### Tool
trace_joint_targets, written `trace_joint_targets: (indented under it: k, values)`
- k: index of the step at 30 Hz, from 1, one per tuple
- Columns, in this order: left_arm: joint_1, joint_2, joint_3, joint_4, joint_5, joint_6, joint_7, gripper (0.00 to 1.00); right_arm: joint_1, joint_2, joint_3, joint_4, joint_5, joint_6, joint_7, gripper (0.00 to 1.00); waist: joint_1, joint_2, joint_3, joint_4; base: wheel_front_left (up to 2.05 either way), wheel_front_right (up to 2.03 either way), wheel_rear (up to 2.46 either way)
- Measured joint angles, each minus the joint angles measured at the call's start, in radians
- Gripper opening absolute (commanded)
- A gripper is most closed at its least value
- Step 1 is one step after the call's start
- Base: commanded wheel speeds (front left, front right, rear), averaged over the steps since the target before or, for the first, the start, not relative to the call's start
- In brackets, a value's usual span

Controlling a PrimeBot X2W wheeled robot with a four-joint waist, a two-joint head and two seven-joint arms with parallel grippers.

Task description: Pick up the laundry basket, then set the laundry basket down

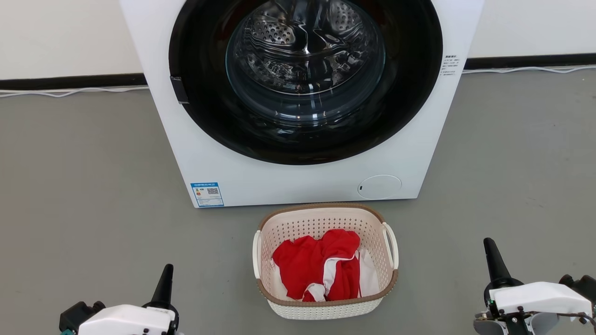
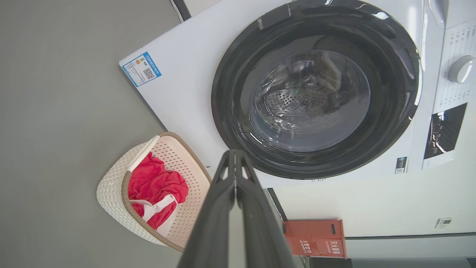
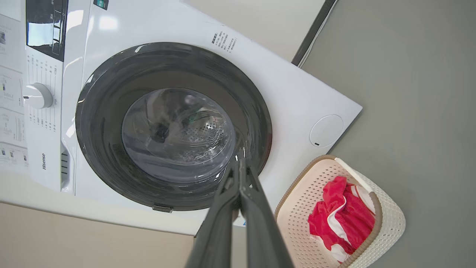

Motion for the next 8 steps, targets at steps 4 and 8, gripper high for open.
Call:
trace_joint_targets:
  k: [4,8]
  values:
    - [0.000,-0.001,0.004,-0.011,-0.037,-0.008,0.012,0.00,0.000,0.003,-0.002,-0.008,0.049,0.000,0.010,0.00,0.0000,0.0000,0.001,0.001,0.00,0.00,0.00]
    - [0.000,-0.002,0.008,-0.019,-0.078,-0.014,0.023,0.00,0.000,0.007,-0.005,-0.018,0.096,0.000,0.020,0.00,0.0000,0.0000,0.002,0.003,0.00,0.00,0.00]
